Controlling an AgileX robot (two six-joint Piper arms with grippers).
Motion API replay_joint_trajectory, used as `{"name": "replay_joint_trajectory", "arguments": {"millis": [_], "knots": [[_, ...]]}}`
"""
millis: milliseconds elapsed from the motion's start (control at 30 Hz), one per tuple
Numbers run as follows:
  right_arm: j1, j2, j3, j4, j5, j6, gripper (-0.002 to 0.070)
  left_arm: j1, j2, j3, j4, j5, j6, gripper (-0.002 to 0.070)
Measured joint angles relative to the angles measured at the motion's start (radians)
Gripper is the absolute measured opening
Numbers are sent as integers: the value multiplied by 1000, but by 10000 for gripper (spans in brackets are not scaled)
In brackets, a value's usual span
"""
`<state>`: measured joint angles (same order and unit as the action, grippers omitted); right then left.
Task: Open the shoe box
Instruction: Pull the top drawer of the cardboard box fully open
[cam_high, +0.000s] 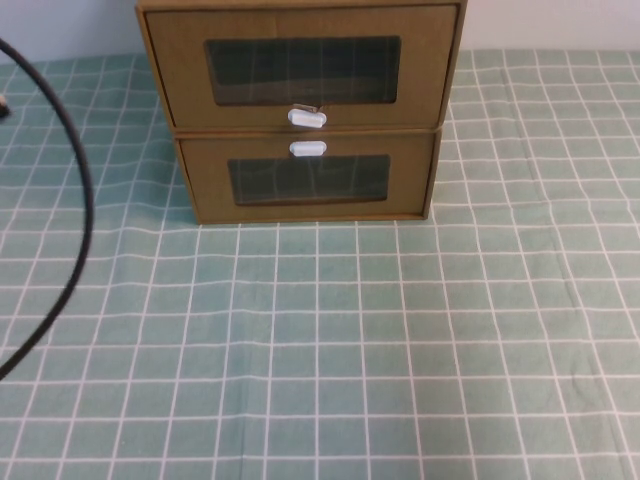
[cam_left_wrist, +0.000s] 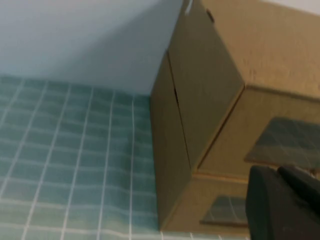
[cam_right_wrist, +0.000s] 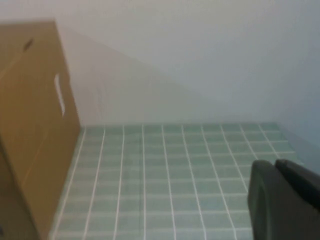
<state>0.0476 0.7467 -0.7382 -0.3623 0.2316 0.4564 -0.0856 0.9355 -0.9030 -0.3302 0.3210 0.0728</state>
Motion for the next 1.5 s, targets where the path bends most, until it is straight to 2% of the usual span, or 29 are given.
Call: {"name": "replay_joint_trajectory", "arguments": {"millis": [200, 300, 433, 533, 700, 800, 933, 1100, 1300, 1500], "knots": [[278, 167, -39, -155, 38, -144, -15, 0, 80, -79, -41, 200, 104, -5], [409, 271, -112, -175, 142, -182, -15, 0, 129, -184, -44, 271, 215, -5], [533, 442, -231, -161, 331, -364, -15, 0, 227, -367, -63, 339, 320, -5], [614, 547, -315, -121, 431, -528, -15, 1, 328, -514, -159, 409, 388, -5], [731, 681, -441, -105, 478, -635, -15, 1, 557, -768, -381, 583, 565, -5], [785, 741, -479, -117, 449, -676, -15, -3, 708, -926, -415, 670, 598, -5], [827, 812, -493, -263, 350, -680, -15, -3, 890, -1130, -450, 781, 605, -5], [829, 911, -496, -554, 253, -535, -15, -4, 1056, -1303, -491, 850, 606, -5], [832, 980, -496, -946, 211, -96, -8, -4, 1175, -1424, -573, 859, 614, -5], [839, 1025, -516, -1231, 228, 221, 102, -4, 1217, -1443, -595, 880, 622, -5]]}}
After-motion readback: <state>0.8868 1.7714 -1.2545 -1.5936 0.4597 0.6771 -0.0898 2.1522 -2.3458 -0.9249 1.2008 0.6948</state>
